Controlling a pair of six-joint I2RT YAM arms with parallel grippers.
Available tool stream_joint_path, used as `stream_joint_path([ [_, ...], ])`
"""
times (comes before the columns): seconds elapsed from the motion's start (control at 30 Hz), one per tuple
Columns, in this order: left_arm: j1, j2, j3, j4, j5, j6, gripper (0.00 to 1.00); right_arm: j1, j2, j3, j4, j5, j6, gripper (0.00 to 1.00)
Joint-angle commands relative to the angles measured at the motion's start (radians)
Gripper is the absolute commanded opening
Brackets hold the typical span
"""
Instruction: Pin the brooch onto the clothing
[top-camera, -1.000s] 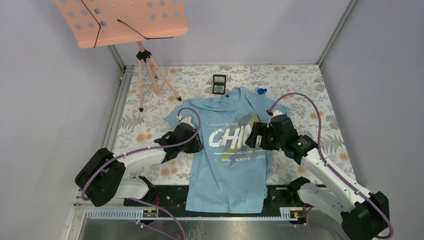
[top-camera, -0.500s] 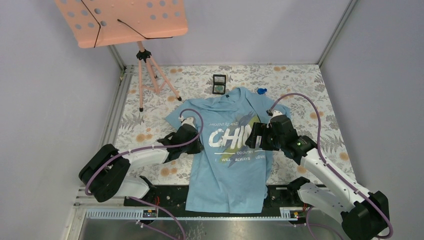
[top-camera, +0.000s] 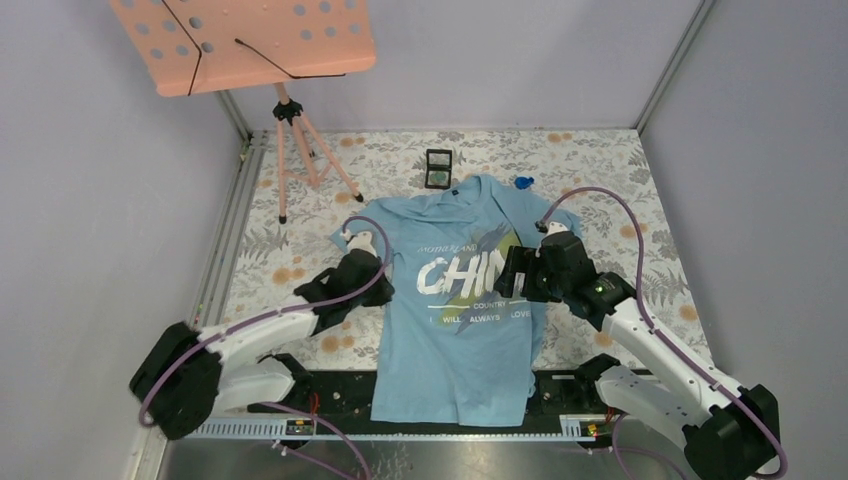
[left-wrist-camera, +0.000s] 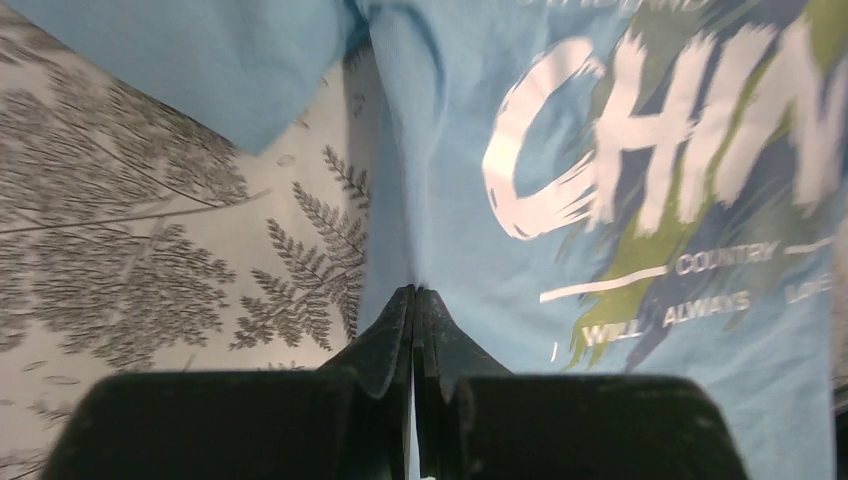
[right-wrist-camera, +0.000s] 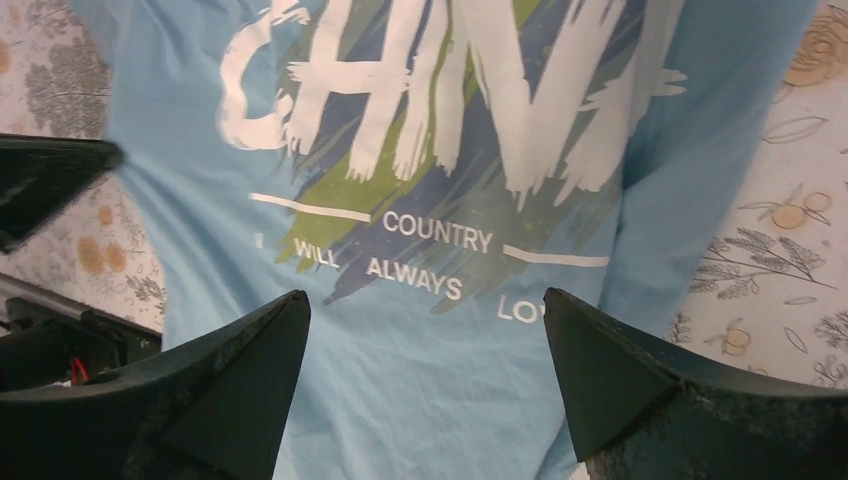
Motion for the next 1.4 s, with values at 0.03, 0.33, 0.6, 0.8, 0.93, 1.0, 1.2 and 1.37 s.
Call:
stream_joint_path([
  [0.03,0.057,-0.214,-0.005,-0.159,-0.074,0.036,0.0,0.009,-0.02,0.018,-0.075,0.173,0.029,0.94],
  [0.33,0.087,-0.47,-0.07,-0.327,-0.063,-0.037,0.0,0.007,0.009,0.0,-0.131,0.37,0.114,0.99],
  [0.6,0.092,-0.668,-0.086,-0.448,-0.131,-0.11,0.0,0.007,0.044,-0.05,-0.136,0.239,0.132,0.85],
  [0.8,0.095,-0.724,-0.054,-0.521,-0.171,-0.112,0.0,0.007,0.096,-0.087,-0.131,0.16,0.135,0.78],
  [0.93,0.095,-0.747,-0.025,-0.553,-0.198,-0.101,0.0,0.007,0.142,-0.088,-0.132,0.162,0.14,0.76],
  [1.0,0.095,-0.752,-0.015,-0.564,-0.203,-0.095,0.0,0.007,0.168,-0.082,-0.13,0.154,0.142,0.71],
  [1.2,0.095,-0.756,-0.009,-0.567,-0.201,-0.095,0.0,0.008,0.202,-0.087,-0.109,0.15,0.157,0.59],
  [1.37,0.095,-0.772,-0.008,-0.555,-0.192,-0.102,0.0,0.009,0.232,-0.099,-0.078,0.164,0.157,0.44],
])
